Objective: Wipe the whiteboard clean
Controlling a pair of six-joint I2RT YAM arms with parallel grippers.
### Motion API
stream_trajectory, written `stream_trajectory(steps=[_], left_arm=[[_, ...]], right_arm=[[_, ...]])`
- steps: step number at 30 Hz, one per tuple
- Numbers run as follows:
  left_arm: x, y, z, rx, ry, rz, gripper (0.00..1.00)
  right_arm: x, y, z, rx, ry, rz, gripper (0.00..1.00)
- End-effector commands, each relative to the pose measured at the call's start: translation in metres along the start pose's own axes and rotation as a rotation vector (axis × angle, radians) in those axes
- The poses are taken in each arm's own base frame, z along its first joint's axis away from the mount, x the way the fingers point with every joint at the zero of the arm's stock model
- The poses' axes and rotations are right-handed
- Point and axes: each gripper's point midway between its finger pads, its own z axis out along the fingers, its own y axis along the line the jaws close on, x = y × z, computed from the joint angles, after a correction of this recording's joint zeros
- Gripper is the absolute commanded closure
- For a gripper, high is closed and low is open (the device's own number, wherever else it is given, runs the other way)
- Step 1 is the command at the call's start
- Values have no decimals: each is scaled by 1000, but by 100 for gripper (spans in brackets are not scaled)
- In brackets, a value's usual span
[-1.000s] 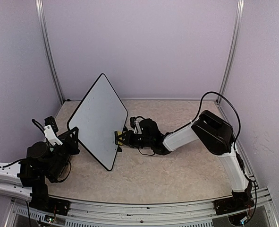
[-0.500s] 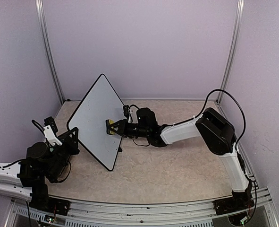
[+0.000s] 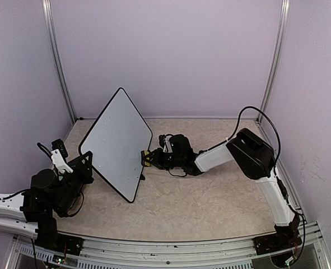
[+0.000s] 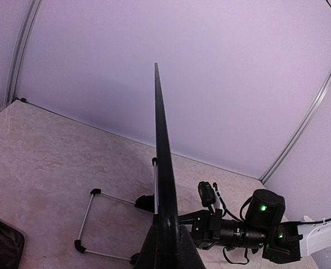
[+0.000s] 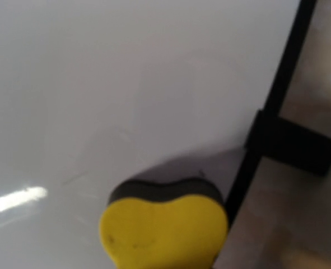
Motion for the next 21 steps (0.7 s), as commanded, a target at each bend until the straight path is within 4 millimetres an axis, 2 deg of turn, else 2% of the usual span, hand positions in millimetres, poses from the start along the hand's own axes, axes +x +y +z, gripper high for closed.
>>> stream_trajectory(steps=[1,4,6,13,17,21], left_arm=[[-2,-23,-4,125,24,-125,100],[-2,-23,-4,124,24,-128,100],[-2,-23,-4,123,23,-127,100],[0,-23,-2,119,23,-123,100],[0,-25,-2,119,25,-125,100],[-1,-26,-3,126,23,-131,100]], right_arm=[[10,17,8,-40,62,-66,100],[15,47,3,-96,66,-141,100],[27,65,-2,-127,70,-186,100],[87,101,-14,-225,80,-252,100],[110,124,-22,-317,85,-232,100],[122,154,-32,-402,74,-261,100]])
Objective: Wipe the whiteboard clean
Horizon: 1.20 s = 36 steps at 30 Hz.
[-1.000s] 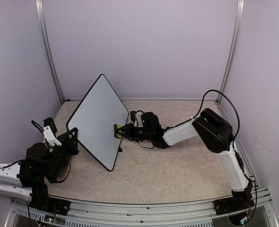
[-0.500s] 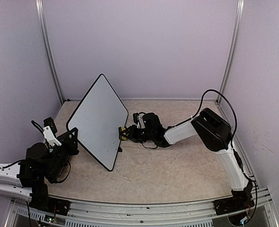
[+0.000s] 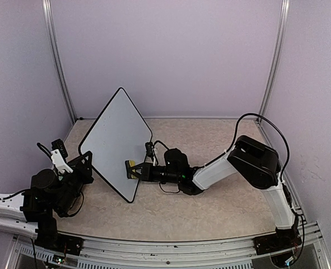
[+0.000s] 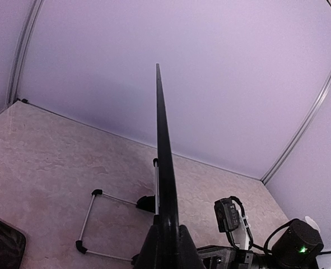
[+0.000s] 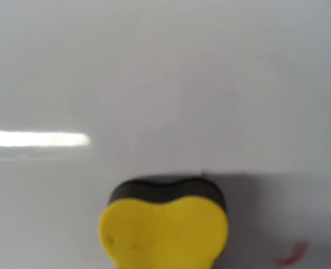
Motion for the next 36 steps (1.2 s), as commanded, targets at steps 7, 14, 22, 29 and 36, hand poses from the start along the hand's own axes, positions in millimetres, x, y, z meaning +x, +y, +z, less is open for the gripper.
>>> stream_trajectory(steps=[7,14,22,29,36], left_arm=[[-4,-27,-4,135,22,-143,100],[-5,-28,-5,136,23,-143,100],[-8,-29,-6,137,21,-142,100],[-10,-29,-7,137,20,-138,100],[-9,-26,-6,125,17,-128,100]], right_arm=[[28,23,3,-70,37,34,100],[9,-56,-11,111,-8,103,100],[-3,-89,-7,190,3,114,100],[-26,-50,4,80,8,56,100],[-46,57,7,-161,17,-66,100]])
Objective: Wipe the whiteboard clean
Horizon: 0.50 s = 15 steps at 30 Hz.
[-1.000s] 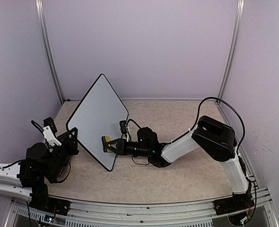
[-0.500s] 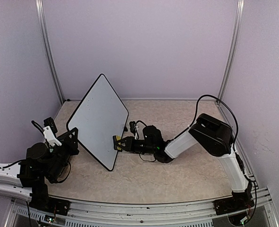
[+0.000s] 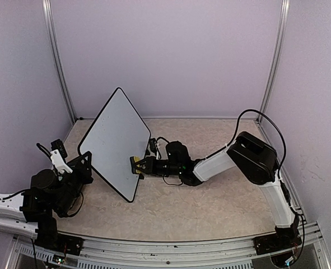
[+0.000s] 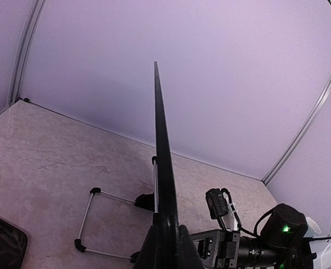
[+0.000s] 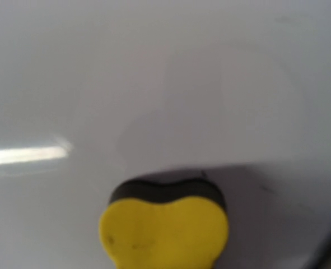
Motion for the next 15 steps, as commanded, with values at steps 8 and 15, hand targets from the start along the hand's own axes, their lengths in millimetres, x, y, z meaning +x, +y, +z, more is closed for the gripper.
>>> stream_trajectory(steps=[8,15], left_arm=[[-5,-28,-5,131,25,-119,100],[-8,-30,-5,138,23,-116,100]], right_arm=[[-28,144,-22,-305,-28,-176,100],[-54,103,-69,-148,-106,-147,100]])
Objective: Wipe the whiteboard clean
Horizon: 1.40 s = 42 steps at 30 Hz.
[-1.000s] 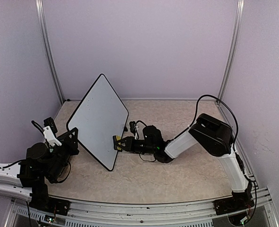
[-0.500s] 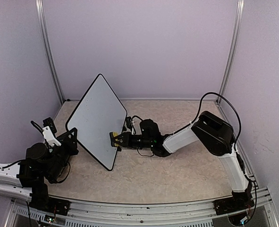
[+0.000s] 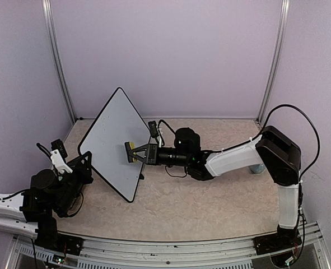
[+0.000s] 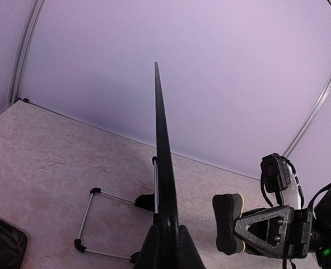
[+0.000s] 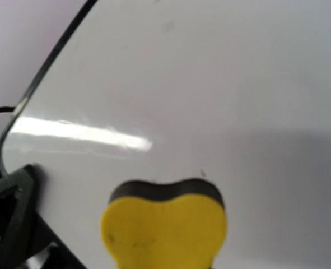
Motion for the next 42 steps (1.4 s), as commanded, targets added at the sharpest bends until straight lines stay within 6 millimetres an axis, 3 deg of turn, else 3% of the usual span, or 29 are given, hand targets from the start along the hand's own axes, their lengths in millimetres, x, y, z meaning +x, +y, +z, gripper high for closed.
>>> stream_trajectory(steps=[1,8,13,18,22,29,42], left_arm=[[-8,-30,-5,135,22,-115,100],[-10,-31,-5,138,22,-110,94],[-11,-31,-6,142,21,-113,83],[-11,-33,-6,143,21,-108,79],[-12,-34,-5,143,19,-108,76],[-19,-42,-4,151,14,-96,65],[-26,-27,-9,121,1,-118,42]], right_arm=[[-26,-29,-47,144,-78,-7,100],[-48,-82,-131,462,-128,-38,100],[-63,-117,-195,697,-183,-30,100],[-70,-139,-234,817,-203,-16,100],[-70,-149,-247,879,-200,-13,100],[-62,-157,-247,875,-178,16,100],[-46,-187,-247,961,-117,76,93]])
